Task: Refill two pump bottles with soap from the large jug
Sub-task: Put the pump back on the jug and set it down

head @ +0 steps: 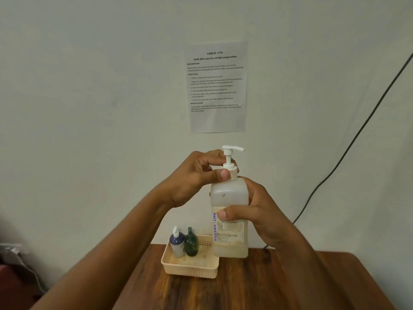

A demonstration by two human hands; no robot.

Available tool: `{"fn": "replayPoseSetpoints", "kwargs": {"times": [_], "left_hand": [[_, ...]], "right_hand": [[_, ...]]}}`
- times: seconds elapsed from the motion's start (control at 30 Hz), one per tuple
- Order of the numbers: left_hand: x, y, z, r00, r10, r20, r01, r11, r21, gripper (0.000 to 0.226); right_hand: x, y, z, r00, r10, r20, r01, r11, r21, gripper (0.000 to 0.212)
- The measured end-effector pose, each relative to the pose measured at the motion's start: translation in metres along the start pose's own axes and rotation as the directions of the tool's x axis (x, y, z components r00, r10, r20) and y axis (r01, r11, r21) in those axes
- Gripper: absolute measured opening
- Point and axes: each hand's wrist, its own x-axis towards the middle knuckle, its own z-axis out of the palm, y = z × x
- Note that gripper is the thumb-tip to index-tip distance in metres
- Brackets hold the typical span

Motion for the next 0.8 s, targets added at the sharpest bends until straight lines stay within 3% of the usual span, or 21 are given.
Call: {"fn": "replayPoseSetpoints", "kwargs": {"times": [0.13, 0.33, 0.5, 0.6, 0.8], "left_hand": [[0.002, -0.006, 0.002, 0.999, -0.050, -0.022, 0.050, 0.999, -0.001, 0.031], [0.005, -0.026, 0.007, 0.989, -0.126, -0.081, 0.131, 0.990, 0.058, 0.036], [0.002, -0.062, 0.011, 0.928, -0.199, -0.314, 0.217, 0.976, 0.022, 0.046], [-0.001, -0.091, 0.017, 0.897, -0.216, -0.385, 0.296, 0.941, 0.162, 0.063], [-0.011, -0.150, 0.033, 0.870, -0.219, -0.441, 0.380, 0.869, 0.318, 0.071]], "right_hand": [[0.000, 0.004, 0.003, 0.990, -0.005, -0.141, -0.016, 0.988, -0.152, 0.066], [-0.004, 0.026, 0.002, 0.967, -0.007, -0.255, -0.049, 0.975, -0.215, 0.069], [-0.006, 0.055, -0.004, 0.891, -0.037, -0.452, -0.131, 0.934, -0.334, 0.069], [-0.004, 0.074, -0.008, 0.856, -0.018, -0.517, -0.197, 0.913, -0.358, 0.074], [0.008, 0.111, -0.019, 0.809, 0.053, -0.585, -0.319, 0.875, -0.363, 0.087]]}}
